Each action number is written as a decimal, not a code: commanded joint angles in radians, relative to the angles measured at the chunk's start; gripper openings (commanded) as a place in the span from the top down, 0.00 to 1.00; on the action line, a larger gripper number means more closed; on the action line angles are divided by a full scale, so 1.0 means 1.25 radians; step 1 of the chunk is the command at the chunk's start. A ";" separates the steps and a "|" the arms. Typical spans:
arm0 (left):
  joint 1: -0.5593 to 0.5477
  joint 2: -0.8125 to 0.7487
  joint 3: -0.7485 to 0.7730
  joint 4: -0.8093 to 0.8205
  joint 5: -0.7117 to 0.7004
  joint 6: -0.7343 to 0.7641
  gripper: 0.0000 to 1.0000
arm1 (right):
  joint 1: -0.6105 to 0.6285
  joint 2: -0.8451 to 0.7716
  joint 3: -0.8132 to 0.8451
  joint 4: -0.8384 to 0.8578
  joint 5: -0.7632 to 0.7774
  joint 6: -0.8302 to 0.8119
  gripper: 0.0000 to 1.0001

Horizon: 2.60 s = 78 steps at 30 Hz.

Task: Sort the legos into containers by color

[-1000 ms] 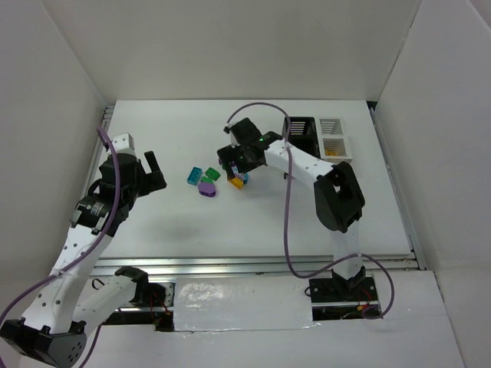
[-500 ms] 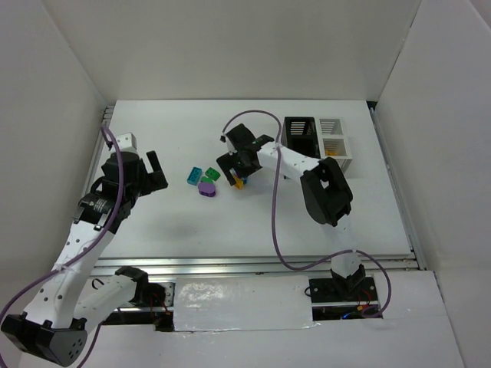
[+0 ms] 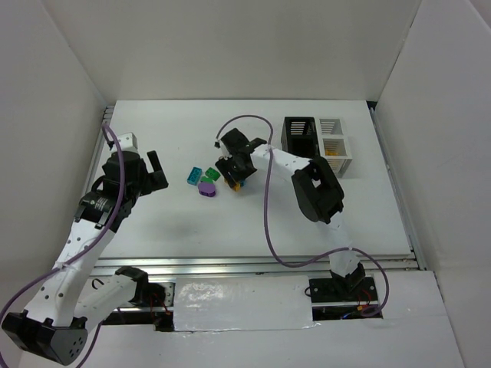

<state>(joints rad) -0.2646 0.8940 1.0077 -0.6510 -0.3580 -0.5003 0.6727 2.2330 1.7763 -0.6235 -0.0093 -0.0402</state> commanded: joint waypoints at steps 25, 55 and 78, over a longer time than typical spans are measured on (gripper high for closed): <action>0.002 0.069 0.009 0.366 0.834 -0.254 0.04 | 0.223 -0.672 -0.414 0.342 0.033 0.227 0.75; -0.002 0.112 -0.055 0.432 0.895 -0.239 1.00 | 0.244 -0.693 -0.406 0.402 0.093 0.292 0.73; 0.001 0.006 -0.129 0.671 1.235 -0.162 1.00 | 0.002 -0.819 -0.482 0.431 -0.770 0.352 0.05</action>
<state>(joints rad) -0.2653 0.9276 0.8474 0.0715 1.1160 -0.6884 0.6701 1.2236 1.1778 -0.1844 -0.7921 0.3576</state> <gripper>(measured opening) 0.484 0.960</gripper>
